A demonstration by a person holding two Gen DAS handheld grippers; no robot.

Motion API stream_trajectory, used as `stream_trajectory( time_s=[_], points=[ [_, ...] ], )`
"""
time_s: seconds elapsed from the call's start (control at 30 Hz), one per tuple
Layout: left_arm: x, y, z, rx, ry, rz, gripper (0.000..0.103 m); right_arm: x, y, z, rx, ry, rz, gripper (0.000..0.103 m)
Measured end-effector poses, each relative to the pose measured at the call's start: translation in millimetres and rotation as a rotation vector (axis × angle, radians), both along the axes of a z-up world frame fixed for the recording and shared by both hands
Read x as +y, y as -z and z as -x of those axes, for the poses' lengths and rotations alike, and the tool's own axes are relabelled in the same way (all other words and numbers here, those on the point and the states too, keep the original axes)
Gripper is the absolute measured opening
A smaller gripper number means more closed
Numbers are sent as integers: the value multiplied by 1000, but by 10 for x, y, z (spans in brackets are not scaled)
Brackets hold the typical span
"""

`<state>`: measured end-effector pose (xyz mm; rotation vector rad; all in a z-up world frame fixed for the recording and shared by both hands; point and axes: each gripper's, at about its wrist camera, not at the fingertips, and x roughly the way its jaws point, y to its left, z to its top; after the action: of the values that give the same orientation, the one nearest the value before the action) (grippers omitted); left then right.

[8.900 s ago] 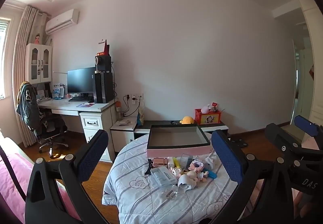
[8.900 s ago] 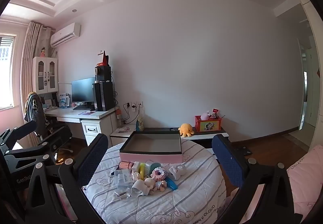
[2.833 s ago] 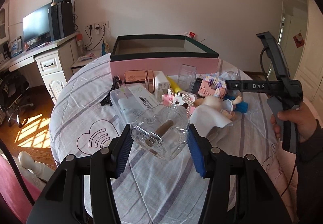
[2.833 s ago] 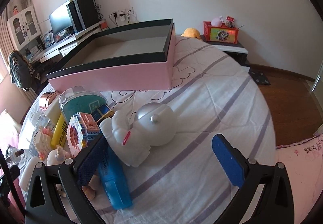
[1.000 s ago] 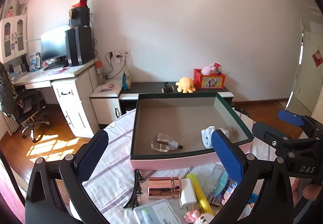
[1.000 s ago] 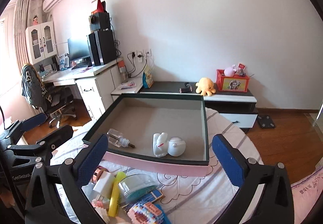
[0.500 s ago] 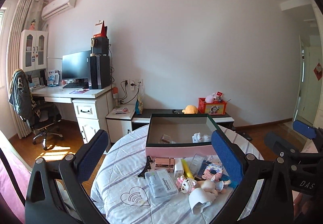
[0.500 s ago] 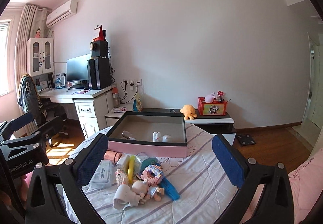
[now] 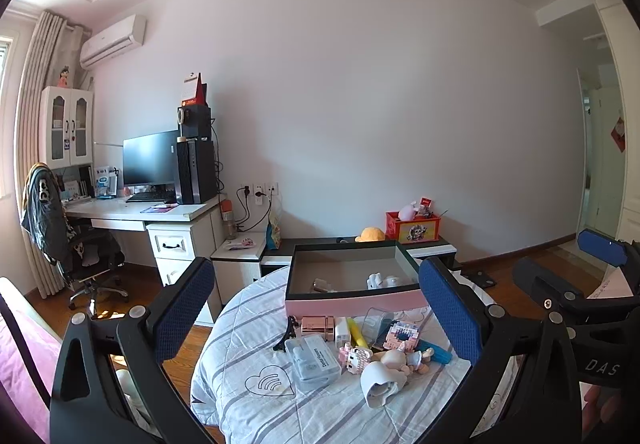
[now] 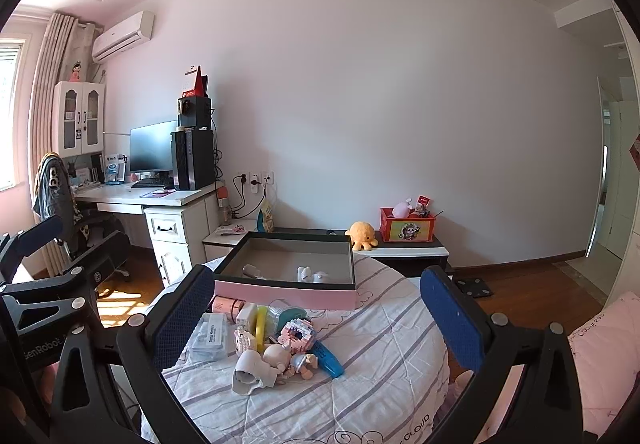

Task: Organize rigid objects
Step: 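Withdraw both grippers from the box back over the bed, then grasp the white plug adapter with the left gripper while the right reaches the doll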

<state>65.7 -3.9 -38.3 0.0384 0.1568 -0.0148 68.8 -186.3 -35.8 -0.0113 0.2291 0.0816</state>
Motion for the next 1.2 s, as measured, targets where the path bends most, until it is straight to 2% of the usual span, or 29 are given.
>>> stream_trajectory(
  time_s=[0.23, 0.53, 0.8, 1.2],
  points=[
    [12, -3, 62, -8, -1, 4, 103, 20, -36, 66, -12, -2, 2, 103],
    [43, 49, -8, 34, 11, 6, 103, -4, 58, -47, 18, 3, 4, 103],
    [188, 406, -374, 170, 13, 33, 103, -117, 376, -325, 119, 32, 2, 103],
    [-259, 1236, -937, 438, 109, 34, 103, -456, 1140, -766, 332, 86, -5, 103]
  ],
)
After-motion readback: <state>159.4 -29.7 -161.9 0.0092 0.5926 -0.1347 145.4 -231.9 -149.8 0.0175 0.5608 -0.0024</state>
